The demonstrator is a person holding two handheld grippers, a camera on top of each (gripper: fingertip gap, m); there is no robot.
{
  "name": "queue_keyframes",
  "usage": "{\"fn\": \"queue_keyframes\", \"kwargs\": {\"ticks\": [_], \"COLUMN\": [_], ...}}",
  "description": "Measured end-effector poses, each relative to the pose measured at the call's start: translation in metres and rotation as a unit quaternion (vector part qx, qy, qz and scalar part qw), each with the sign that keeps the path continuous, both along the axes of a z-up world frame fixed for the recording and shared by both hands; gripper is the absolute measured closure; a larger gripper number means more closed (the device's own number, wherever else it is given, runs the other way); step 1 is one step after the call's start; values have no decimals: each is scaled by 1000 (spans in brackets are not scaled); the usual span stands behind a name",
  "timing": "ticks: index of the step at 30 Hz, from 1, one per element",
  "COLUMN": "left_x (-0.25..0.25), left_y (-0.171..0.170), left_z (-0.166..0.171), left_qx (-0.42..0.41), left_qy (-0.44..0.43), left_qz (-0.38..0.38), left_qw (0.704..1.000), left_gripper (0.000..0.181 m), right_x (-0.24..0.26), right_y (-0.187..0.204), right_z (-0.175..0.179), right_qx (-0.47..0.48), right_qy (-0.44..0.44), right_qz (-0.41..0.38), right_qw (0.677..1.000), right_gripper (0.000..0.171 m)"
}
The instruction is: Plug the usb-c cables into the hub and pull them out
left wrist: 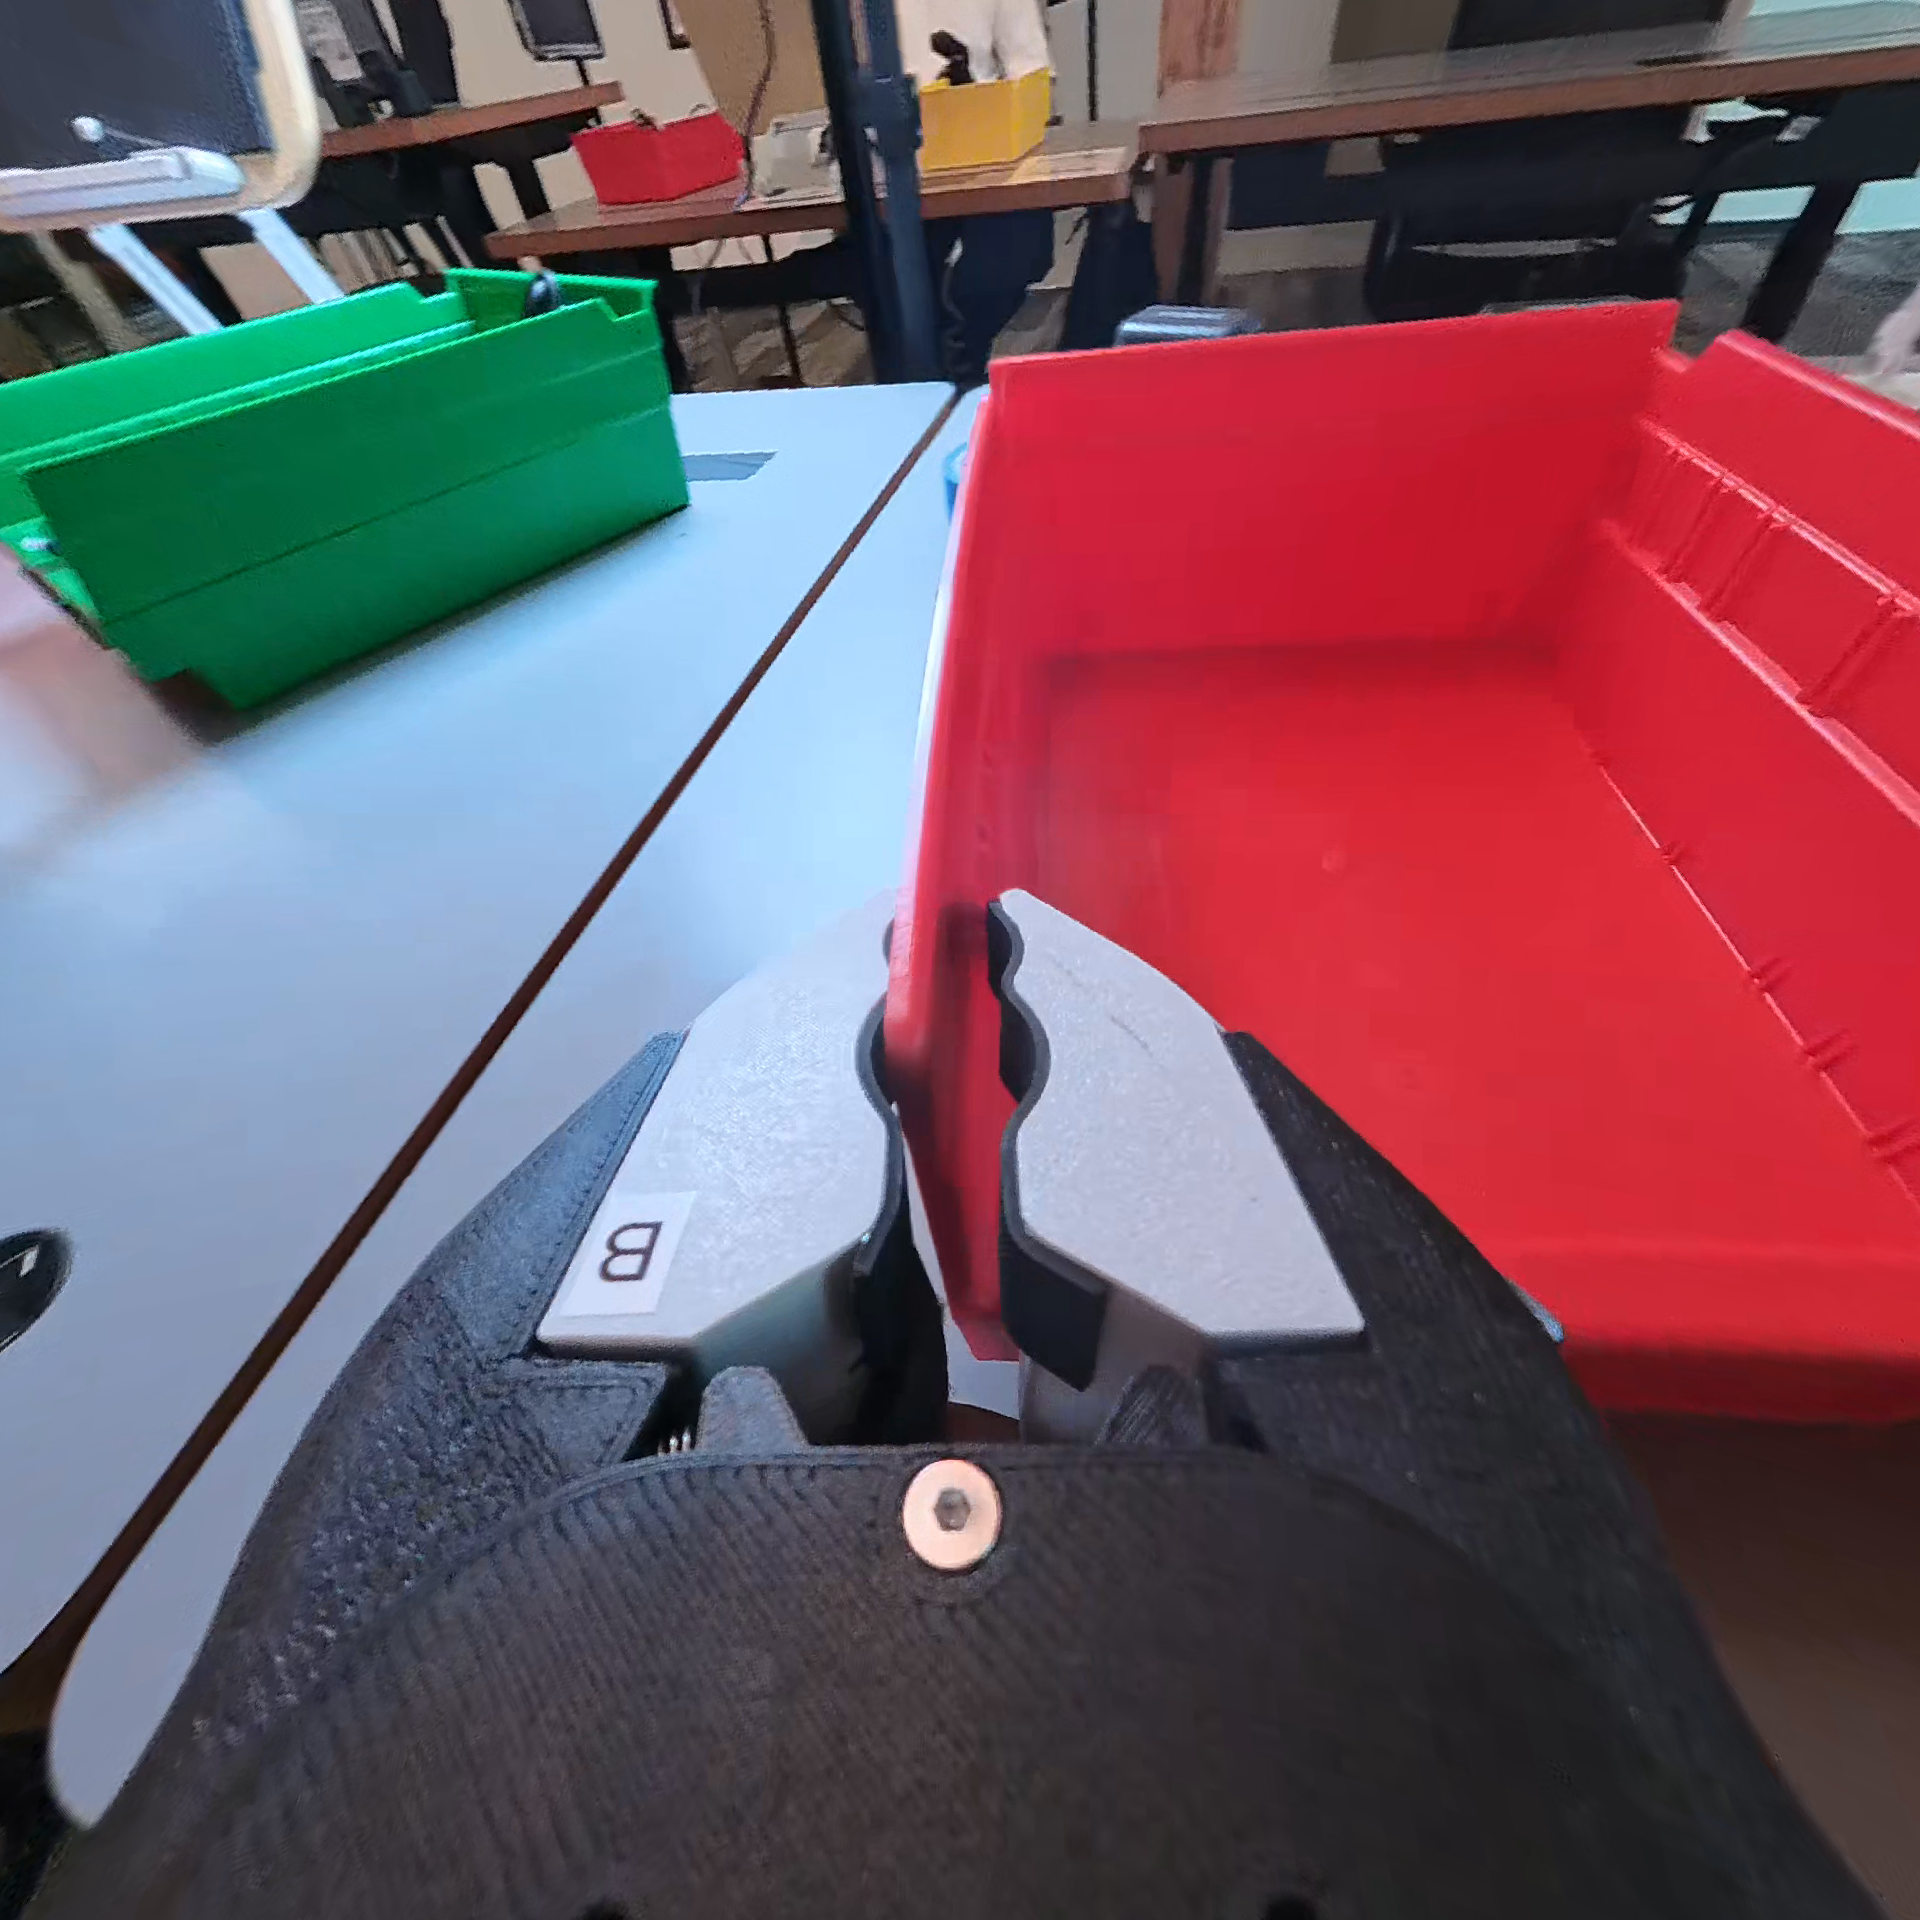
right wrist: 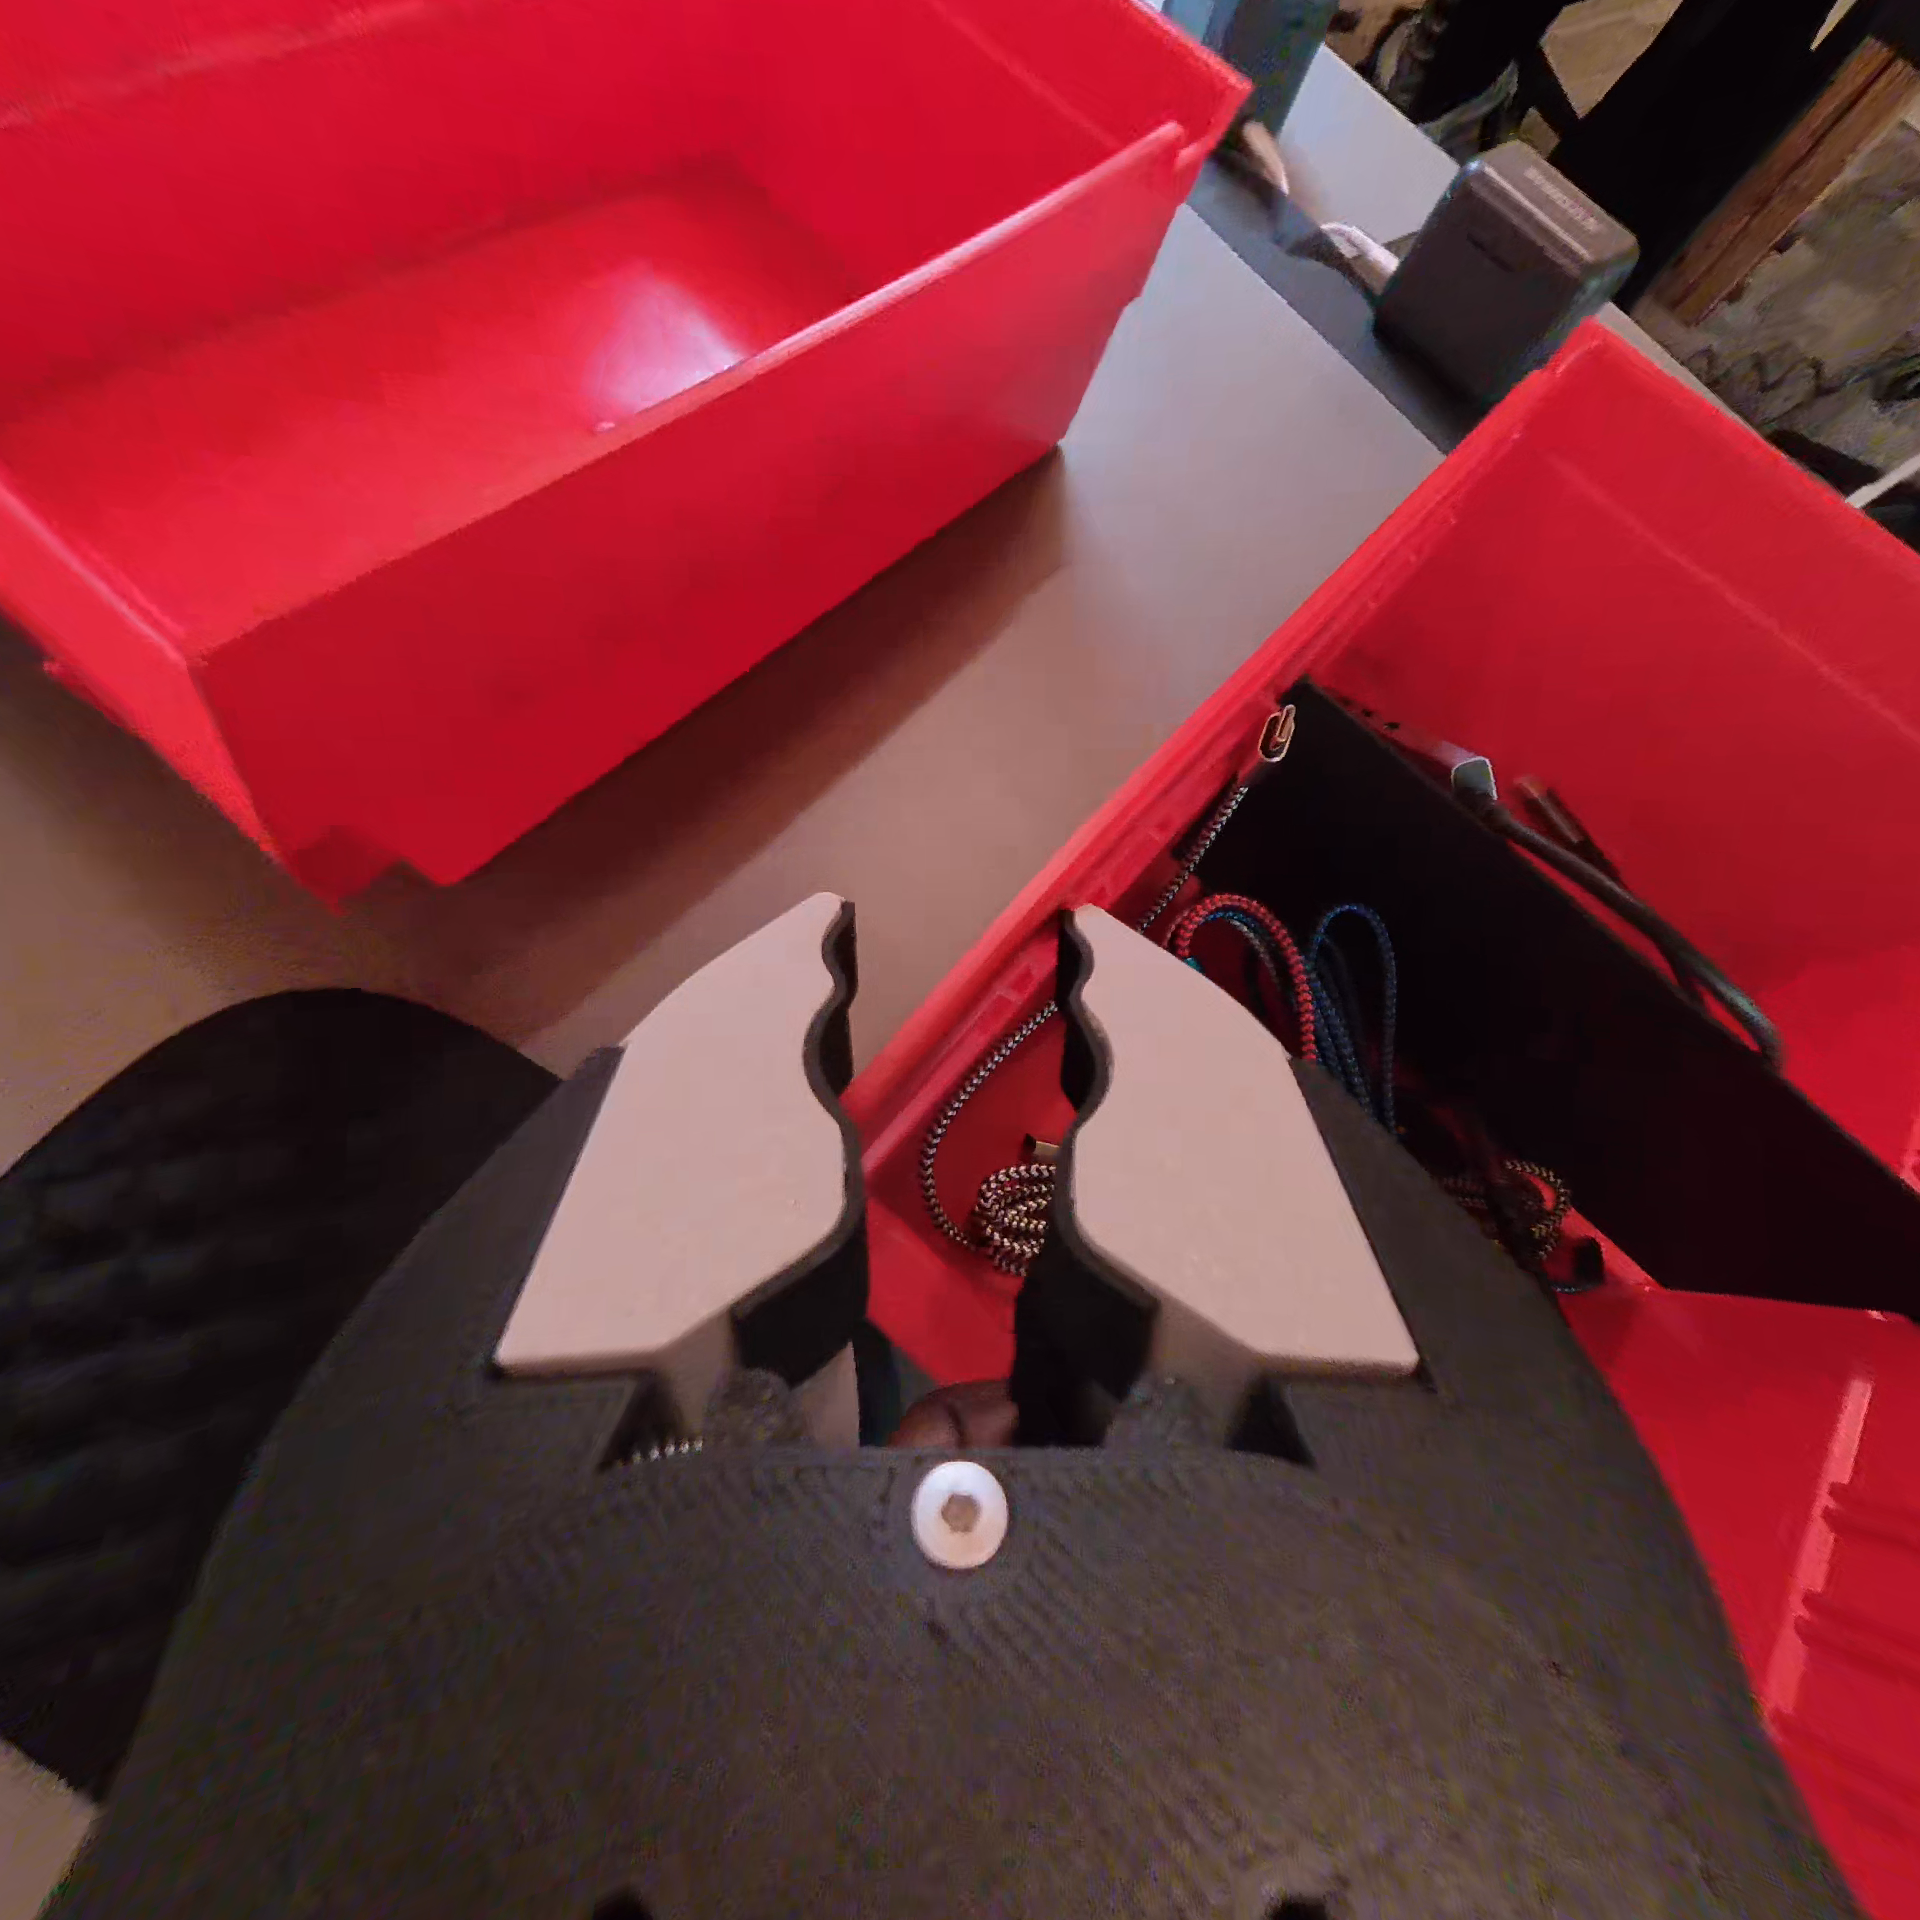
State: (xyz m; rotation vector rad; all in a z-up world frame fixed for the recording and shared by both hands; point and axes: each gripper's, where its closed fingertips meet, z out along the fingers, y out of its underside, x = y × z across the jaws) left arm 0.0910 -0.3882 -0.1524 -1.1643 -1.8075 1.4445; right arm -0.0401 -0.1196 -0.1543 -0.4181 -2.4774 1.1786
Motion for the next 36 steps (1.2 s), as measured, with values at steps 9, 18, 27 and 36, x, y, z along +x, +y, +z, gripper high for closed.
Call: {"fn": "queue_keyframes", "kwargs": {"ticks": [9, 18, 27, 36], "left_x": [39, 68, 75, 41], "left_y": [-18, -17, -28, -11], "left_z": [-2, -12, 10, -14], "left_qx": [0, 28, -22, 78], "left_qy": [-31, -97, -22, 14], "left_qz": [43, 44, 61, -32], "left_qw": [999, 994, 998, 996], "left_gripper": [169, 169, 121, 127], "right_x": [7, 34, 87, 108], "right_y": [-63, -103, -73, -109], "right_z": [1, 6, 79, 8], "right_qx": [-9, -115, -354, -206], "right_qy": [-3, -77, -43, -44], "right_qz": [40, 136, 169, 120], "right_qw": [999, 981, 919, 970], "right_gripper": [134, 128, 106, 119]}}
